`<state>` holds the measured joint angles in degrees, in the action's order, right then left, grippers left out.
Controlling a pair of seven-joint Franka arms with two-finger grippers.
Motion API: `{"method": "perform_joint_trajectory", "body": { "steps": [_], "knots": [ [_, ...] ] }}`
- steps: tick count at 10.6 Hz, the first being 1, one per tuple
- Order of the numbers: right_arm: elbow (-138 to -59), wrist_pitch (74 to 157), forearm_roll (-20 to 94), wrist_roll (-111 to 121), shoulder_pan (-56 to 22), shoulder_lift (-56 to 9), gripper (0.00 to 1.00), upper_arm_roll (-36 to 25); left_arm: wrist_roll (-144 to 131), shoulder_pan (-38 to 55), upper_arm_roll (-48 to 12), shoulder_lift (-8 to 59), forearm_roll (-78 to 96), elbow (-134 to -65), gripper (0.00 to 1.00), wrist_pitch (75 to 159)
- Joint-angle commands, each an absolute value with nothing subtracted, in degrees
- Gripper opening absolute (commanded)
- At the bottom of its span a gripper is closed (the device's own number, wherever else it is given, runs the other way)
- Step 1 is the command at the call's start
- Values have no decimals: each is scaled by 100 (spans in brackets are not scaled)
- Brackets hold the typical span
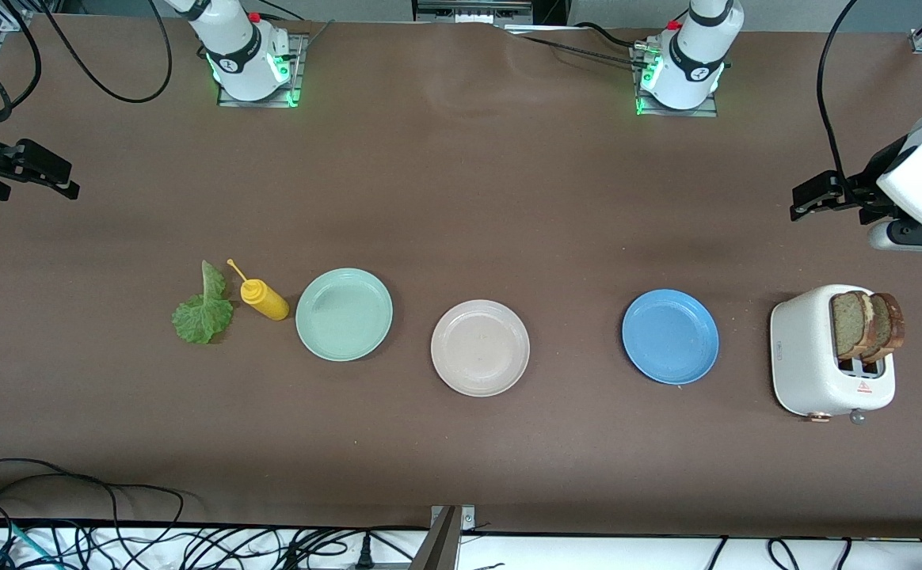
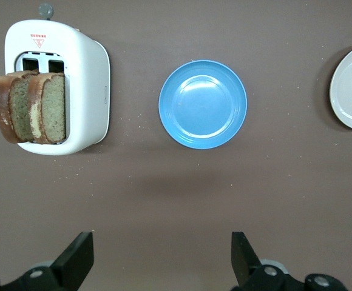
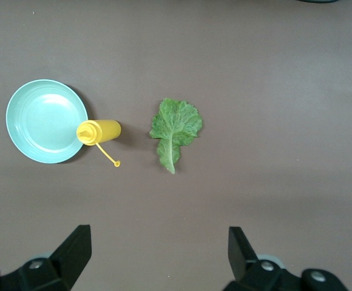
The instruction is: Make sandwich on beige plate with both arms
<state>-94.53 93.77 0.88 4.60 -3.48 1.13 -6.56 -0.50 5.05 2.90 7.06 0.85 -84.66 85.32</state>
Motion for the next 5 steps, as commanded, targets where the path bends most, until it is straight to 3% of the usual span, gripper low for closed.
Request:
{"method": "perform_joint_trajectory", "body": {
  "steps": [1, 5],
  "knots": [
    [-9316, 9325, 115, 448, -334, 53, 100, -642, 105, 501, 299, 765, 202, -8306, 100, 8420],
    [-9308, 9316, 158, 448, -334, 53, 100, -642, 114, 501, 299, 800, 211, -8359, 100, 8420]
  ]
}}
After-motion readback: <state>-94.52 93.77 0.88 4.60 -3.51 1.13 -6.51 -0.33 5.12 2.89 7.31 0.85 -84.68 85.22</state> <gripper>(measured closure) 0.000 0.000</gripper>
